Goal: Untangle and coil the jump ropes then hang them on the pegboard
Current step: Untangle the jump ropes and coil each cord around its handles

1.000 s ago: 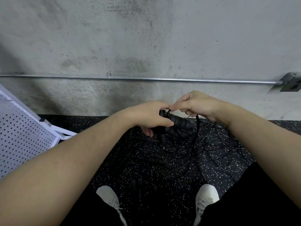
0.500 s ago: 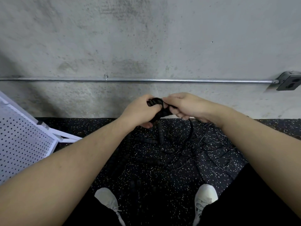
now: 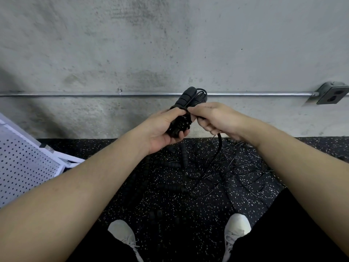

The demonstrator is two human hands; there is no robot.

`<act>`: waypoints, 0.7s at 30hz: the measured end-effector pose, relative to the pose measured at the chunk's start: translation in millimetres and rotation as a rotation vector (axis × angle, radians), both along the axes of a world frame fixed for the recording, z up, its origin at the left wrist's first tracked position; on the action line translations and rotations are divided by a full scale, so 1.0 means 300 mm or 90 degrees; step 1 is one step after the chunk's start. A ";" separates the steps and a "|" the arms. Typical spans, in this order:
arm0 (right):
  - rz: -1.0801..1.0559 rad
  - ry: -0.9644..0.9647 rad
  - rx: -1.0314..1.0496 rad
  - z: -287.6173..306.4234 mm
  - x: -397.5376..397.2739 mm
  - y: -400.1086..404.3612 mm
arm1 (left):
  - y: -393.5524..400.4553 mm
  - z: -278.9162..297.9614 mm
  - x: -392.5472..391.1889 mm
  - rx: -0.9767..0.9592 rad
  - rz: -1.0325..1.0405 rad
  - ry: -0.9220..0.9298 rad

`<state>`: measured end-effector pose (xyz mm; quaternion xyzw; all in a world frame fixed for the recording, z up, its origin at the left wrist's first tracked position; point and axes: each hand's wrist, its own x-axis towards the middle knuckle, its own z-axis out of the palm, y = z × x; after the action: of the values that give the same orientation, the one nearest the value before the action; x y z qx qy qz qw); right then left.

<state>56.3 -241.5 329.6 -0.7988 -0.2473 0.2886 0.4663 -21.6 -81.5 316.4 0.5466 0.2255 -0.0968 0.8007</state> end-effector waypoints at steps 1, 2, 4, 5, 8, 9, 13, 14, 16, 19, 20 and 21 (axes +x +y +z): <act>-0.004 -0.019 -0.004 0.000 0.001 -0.005 | 0.000 0.003 -0.003 -0.009 -0.004 -0.006; -0.006 -0.030 -0.004 -0.001 0.000 -0.008 | 0.000 0.005 -0.005 -0.019 -0.006 -0.010; 0.000 -0.033 0.010 -0.001 -0.004 -0.012 | -0.002 0.012 -0.007 -0.024 0.007 -0.005; 0.005 -0.031 0.020 -0.001 -0.007 -0.013 | -0.003 0.016 -0.006 -0.020 0.020 0.001; 0.009 -0.026 0.045 -0.002 -0.013 -0.011 | -0.002 0.021 -0.004 -0.003 0.028 0.006; 0.011 -0.026 0.049 -0.005 -0.013 -0.011 | 0.002 0.022 -0.006 -0.001 0.026 0.004; 0.039 -0.031 0.037 -0.023 -0.012 -0.019 | 0.035 0.036 -0.014 -0.035 0.043 0.003; 0.045 -0.034 0.038 -0.026 -0.010 -0.023 | 0.048 0.038 -0.013 -0.044 0.054 0.006; 0.062 -0.034 0.044 -0.034 -0.002 -0.033 | 0.073 0.038 -0.012 -0.044 0.070 0.010; 0.090 -0.021 0.038 -0.044 0.005 -0.043 | 0.095 0.041 -0.008 -0.026 0.056 0.004; 0.093 -0.016 0.032 -0.044 0.006 -0.045 | 0.098 0.044 -0.007 -0.019 0.046 -0.002; 0.092 -0.012 0.023 -0.042 0.007 -0.047 | 0.100 0.047 -0.005 -0.013 0.040 -0.010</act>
<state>58.4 -255.7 317.1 -0.7732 -0.3139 0.3093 0.4560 -23.1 -51.6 330.6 0.5318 0.2354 -0.0695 0.8105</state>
